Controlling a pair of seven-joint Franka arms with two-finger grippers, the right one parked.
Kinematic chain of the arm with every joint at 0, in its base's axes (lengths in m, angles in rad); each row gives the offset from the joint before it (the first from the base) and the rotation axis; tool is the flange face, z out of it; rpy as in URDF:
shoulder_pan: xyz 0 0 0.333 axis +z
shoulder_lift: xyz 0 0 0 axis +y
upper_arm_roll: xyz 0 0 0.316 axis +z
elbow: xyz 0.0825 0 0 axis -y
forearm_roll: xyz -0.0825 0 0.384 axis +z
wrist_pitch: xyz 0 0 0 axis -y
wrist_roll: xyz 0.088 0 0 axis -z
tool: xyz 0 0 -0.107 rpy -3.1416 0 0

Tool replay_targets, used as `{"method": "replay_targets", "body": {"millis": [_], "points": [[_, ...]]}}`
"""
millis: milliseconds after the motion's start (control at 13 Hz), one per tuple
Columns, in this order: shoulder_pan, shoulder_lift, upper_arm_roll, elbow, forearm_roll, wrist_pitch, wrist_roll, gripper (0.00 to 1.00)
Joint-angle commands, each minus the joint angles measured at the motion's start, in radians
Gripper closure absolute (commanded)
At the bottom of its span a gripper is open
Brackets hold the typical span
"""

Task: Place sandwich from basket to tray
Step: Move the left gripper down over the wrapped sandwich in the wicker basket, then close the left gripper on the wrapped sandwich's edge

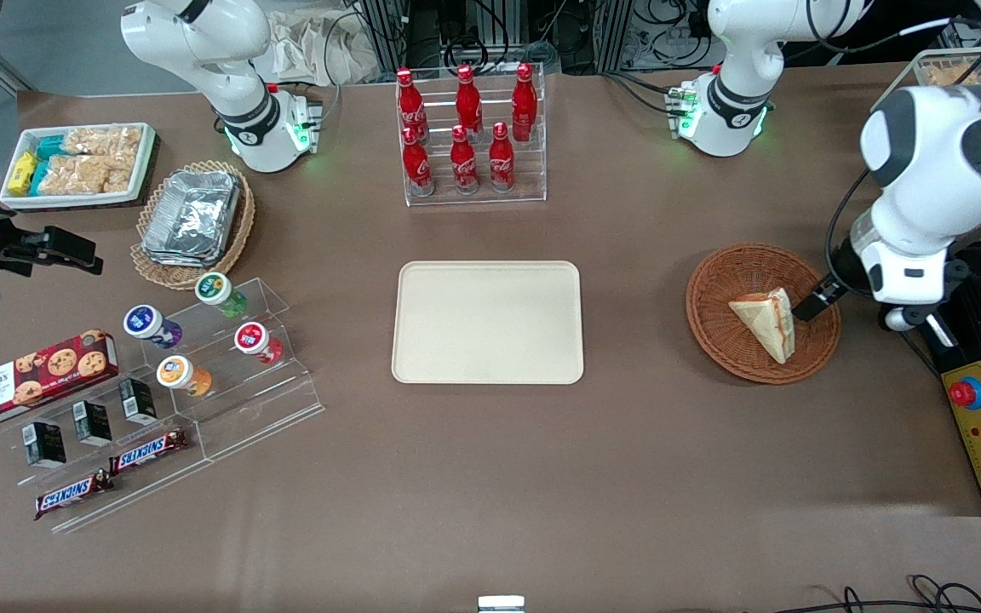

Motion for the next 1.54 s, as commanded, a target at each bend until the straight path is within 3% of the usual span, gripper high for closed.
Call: {"method": "replay_targets", "body": {"millis": [0, 231, 692, 923, 1000, 1077, 1154, 1462], "points": [[0.003, 0.061, 0.024, -0.022, -0.007, 0.048, -0.058, 0.00], [0.005, 0.115, 0.038, -0.068, -0.085, 0.140, -0.069, 0.00], [0.003, 0.149, 0.043, -0.250, -0.091, 0.366, -0.067, 0.00], [0.003, 0.141, 0.048, -0.297, -0.088, 0.375, -0.063, 0.02], [0.003, 0.138, 0.048, -0.297, -0.088, 0.375, -0.063, 0.29], [0.003, 0.137, 0.046, -0.294, -0.088, 0.375, -0.063, 0.86], [0.002, 0.135, 0.046, -0.291, -0.088, 0.374, -0.061, 1.00], [-0.010, 0.082, 0.035, -0.260, -0.073, 0.317, -0.049, 1.00]]}}
